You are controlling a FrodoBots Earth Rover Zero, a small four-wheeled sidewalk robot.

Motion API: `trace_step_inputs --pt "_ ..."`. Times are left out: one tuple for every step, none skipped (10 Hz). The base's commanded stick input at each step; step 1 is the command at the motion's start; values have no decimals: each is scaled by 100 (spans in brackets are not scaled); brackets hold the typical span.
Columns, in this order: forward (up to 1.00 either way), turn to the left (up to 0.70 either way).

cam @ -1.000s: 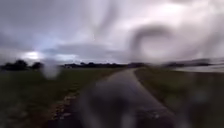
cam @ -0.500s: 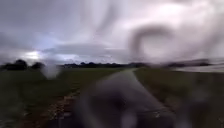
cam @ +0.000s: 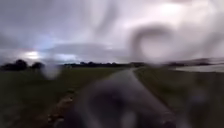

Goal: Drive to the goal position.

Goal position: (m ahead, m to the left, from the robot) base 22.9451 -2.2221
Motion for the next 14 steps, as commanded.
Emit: trace_step_inputs --pt "70 0" --pt "70 0" --pt "70 0" --pt "70 0" --pt "70 0" --pt "70 0" --pt "70 0" --pt "70 0" --pt "70 0" --pt "70 0" --pt "70 0" --pt "70 0" --pt "70 -14" --pt "70 -14"
